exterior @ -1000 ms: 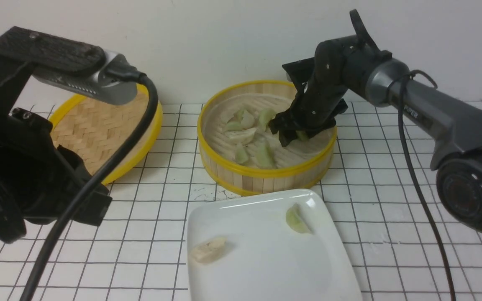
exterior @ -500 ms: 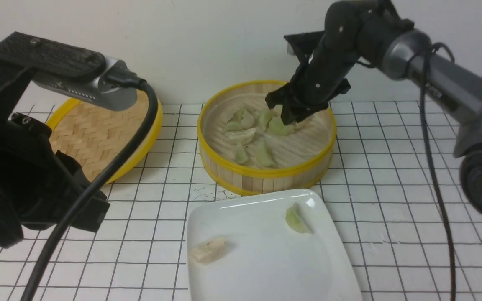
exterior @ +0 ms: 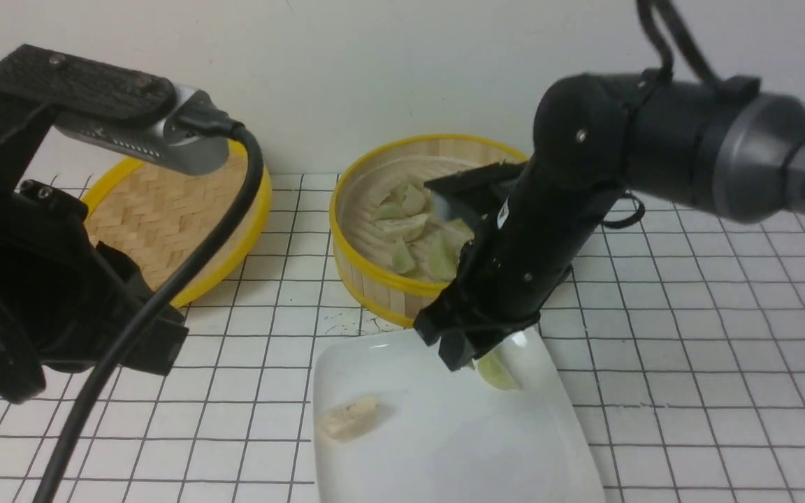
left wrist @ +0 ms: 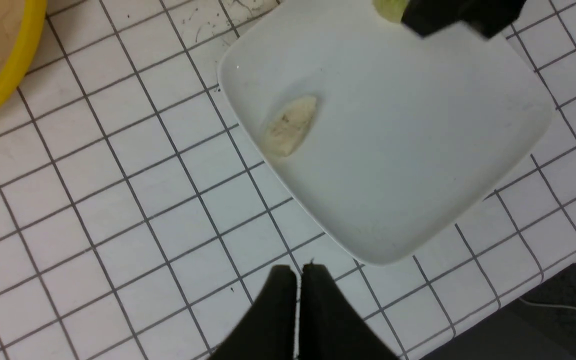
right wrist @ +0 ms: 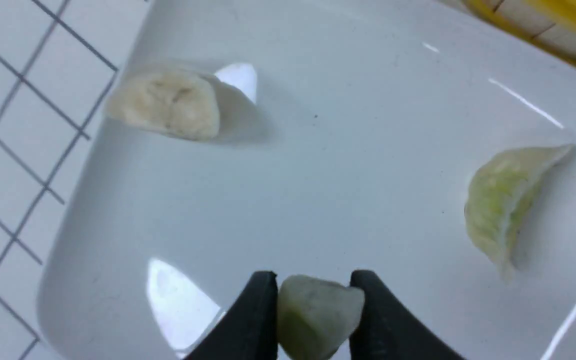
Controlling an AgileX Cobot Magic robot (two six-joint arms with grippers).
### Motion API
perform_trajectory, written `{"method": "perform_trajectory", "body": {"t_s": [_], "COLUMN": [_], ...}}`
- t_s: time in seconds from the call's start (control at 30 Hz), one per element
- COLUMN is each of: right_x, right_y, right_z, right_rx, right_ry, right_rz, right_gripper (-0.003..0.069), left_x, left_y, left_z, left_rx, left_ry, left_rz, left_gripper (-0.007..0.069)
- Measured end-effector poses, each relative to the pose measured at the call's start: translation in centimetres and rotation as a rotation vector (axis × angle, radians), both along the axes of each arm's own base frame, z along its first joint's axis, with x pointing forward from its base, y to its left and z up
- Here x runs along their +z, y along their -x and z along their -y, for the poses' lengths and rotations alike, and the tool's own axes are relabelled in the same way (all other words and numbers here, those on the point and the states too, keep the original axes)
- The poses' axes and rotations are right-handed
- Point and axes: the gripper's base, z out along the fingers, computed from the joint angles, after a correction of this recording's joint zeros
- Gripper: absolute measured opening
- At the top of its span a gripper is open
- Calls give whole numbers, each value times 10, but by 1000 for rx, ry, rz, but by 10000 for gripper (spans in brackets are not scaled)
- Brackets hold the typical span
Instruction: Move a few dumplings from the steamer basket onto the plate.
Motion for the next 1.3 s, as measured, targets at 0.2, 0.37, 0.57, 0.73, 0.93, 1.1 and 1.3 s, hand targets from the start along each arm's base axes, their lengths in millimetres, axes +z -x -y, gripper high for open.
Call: {"method": "perform_trajectory", "body": {"t_s": [0.2,0.37,0.57,0.73,0.93,1.1,1.3], "right_x": [-19,2,83,197,236,206,128], "right_y": [-6,-3,21,98,201,278,316], "right_z": [-3,0,19,78,152,208,238], "right_rx": [-22,1,-25,-114,-187,-240,-315], "right_ry": [13,34,-21,-181,-431,-692,-910], "right_rz": [-12,-21,115,399,736,1099,1345], "right_gripper": [398,434,150,-5,-15,-15,-15], "left_x": [1,1,1,1,3,5,9], "left_y": [-1,-1,-1,-1,-4,-5,-8], "left_z": [0,0,0,1,2,4,7], "left_rx": [1,1,1,2,7,7,11], "left_ry": [6,5,5,9,29,55,104], "left_rz": [10,10,10,17,54,69,111], "left_gripper": [-6,-6,-6,-6,-6,-6,-6]}}
